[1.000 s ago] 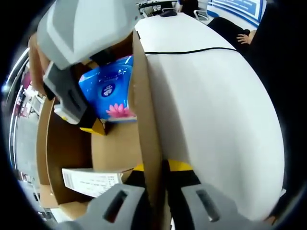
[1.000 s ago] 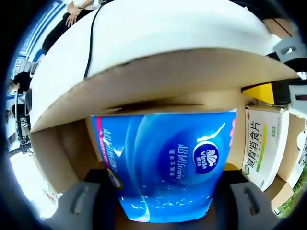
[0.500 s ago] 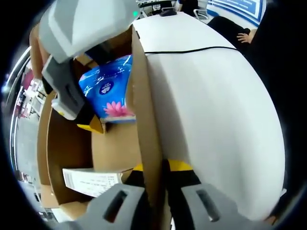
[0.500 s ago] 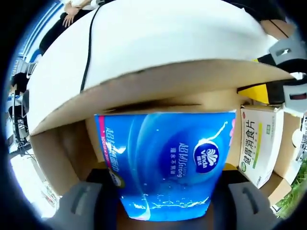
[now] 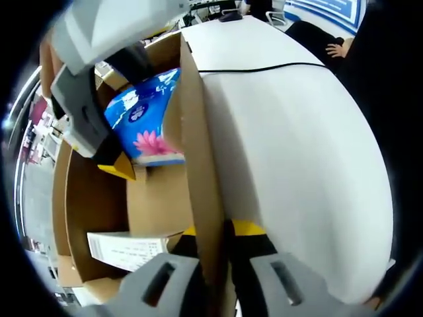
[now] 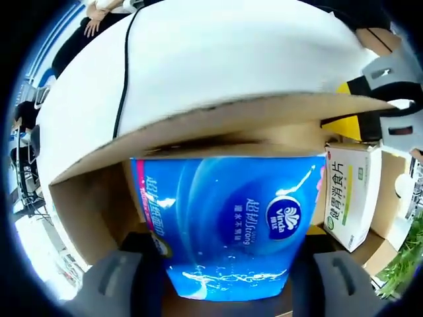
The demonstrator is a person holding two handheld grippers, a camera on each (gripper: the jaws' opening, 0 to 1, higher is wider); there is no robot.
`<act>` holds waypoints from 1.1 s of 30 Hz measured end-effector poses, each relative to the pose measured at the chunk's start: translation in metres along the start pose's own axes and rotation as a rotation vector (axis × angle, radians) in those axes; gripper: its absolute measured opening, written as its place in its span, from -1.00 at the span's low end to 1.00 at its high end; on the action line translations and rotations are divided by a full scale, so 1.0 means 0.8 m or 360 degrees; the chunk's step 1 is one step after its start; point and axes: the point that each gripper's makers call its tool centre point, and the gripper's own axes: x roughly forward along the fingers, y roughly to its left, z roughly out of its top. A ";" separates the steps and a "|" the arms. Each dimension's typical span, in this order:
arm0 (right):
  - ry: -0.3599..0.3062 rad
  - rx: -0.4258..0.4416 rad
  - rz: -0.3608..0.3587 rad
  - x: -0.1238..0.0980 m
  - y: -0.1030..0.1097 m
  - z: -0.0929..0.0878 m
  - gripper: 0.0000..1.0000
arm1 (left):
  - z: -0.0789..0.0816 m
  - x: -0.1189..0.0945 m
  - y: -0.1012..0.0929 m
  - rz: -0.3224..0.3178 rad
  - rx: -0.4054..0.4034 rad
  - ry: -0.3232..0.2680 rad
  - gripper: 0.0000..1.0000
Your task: Operate the shoe box by opening the lid, removing the specified soft item, and placing it in the target area until the item is outside and the box remains undamaged.
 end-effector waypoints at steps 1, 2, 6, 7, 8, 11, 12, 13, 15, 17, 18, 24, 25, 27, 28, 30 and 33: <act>0.0001 0.0001 0.0000 -0.001 0.000 0.000 0.56 | 0.000 0.000 0.000 0.0000 0.0000 0.0000 -0.90; 0.0004 0.0005 -0.0002 -0.002 -0.001 0.001 0.55 | 0.000 0.000 0.000 -0.0001 0.0000 0.0000 -0.90; 0.0015 0.0009 -0.0010 -0.008 -0.002 -0.001 0.54 | 0.001 0.000 -0.001 0.0001 0.0003 0.0003 -0.90; 0.0020 0.0010 -0.0016 -0.010 -0.003 -0.002 0.54 | 0.001 0.000 -0.001 0.0001 0.0003 0.0003 -0.90; 0.0023 0.0013 -0.0020 -0.013 -0.004 -0.002 0.53 | 0.001 -0.001 -0.001 0.0001 0.0003 0.0003 -0.90; 0.0038 0.0025 -0.0031 -0.020 -0.007 -0.003 0.53 | 0.001 -0.001 -0.001 0.0002 0.0005 0.0005 -0.89; 0.0045 0.0030 -0.0032 -0.023 -0.007 -0.003 0.53 | 0.001 -0.001 0.000 0.0002 0.0006 0.0005 -0.89; 0.0050 0.0034 -0.0035 -0.027 -0.009 -0.002 0.53 | 0.001 -0.001 0.000 0.0002 0.0006 0.0005 -0.89; 0.0060 0.0041 -0.0045 -0.031 -0.010 -0.003 0.53 | 0.001 -0.001 0.000 0.0001 0.0005 0.0002 -0.89; 0.0068 0.0046 -0.0048 -0.033 -0.010 -0.003 0.52 | 0.001 -0.001 0.000 0.0000 0.0007 0.0003 -0.89; 0.0077 0.0050 -0.0050 -0.037 -0.009 -0.002 0.52 | 0.001 -0.001 0.000 -0.0001 0.0008 0.0003 -0.89; 0.0117 0.0076 -0.0093 -0.056 -0.011 -0.009 0.50 | 0.001 -0.001 -0.001 -0.0004 0.0009 0.0000 -0.89; 0.0122 0.0088 -0.0095 -0.058 -0.011 -0.010 0.49 | 0.000 -0.001 -0.001 -0.0005 0.0009 0.0001 -0.89; 0.0138 0.0093 -0.0097 -0.062 -0.011 -0.010 0.49 | 0.000 -0.001 -0.001 -0.0005 0.0012 0.0002 -0.89; 0.0147 0.0100 -0.0100 -0.065 -0.012 -0.011 0.49 | 0.000 -0.001 -0.001 -0.0005 0.0013 0.0002 -0.89; 0.0161 0.0105 -0.0104 -0.068 -0.011 -0.012 0.48 | 0.000 -0.001 -0.001 -0.0007 0.0013 0.0002 -0.89; 0.0176 0.0122 -0.0110 -0.073 -0.011 -0.016 0.48 | 0.000 0.000 0.001 -0.0010 0.0012 0.0001 -0.89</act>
